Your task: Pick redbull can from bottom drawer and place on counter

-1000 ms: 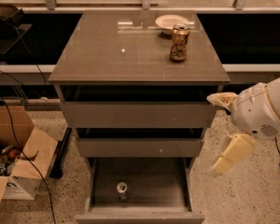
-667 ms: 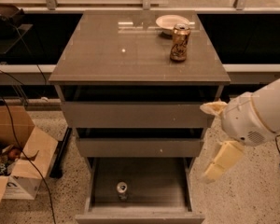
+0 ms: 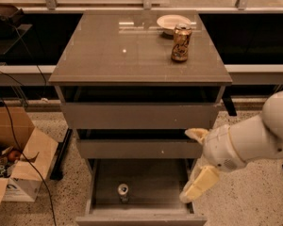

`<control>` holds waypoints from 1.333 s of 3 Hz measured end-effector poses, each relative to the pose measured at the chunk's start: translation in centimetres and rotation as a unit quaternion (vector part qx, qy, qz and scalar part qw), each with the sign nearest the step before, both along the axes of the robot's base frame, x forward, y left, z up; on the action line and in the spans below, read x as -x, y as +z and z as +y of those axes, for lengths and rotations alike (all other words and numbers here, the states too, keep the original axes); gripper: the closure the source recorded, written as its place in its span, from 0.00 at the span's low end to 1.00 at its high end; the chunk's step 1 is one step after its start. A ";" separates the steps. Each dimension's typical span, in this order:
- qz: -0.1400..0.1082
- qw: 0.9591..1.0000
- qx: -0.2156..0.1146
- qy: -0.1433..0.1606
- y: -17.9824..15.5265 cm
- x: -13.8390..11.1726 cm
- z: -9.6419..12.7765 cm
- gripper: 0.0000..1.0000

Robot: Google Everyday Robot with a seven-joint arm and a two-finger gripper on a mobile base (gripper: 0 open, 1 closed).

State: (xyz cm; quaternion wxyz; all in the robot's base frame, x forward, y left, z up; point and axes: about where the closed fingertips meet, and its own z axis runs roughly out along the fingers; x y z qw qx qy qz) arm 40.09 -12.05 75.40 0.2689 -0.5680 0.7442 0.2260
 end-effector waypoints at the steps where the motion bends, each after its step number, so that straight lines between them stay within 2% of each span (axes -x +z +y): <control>1: 0.022 0.999 -0.033 -0.006 -5.6 0.4 1.3 0.00; 2: 0.060 0.995 -0.072 -0.029 -12.7 0.0 1.9 0.00; 3: 0.060 0.995 -0.072 -0.029 -12.7 0.0 1.9 0.00; 4: 0.059 0.995 -0.078 -0.030 -14.2 -0.9 3.2 0.00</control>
Offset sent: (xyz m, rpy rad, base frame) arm 0.0098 0.0168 -0.2007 0.2218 0.1814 -0.1298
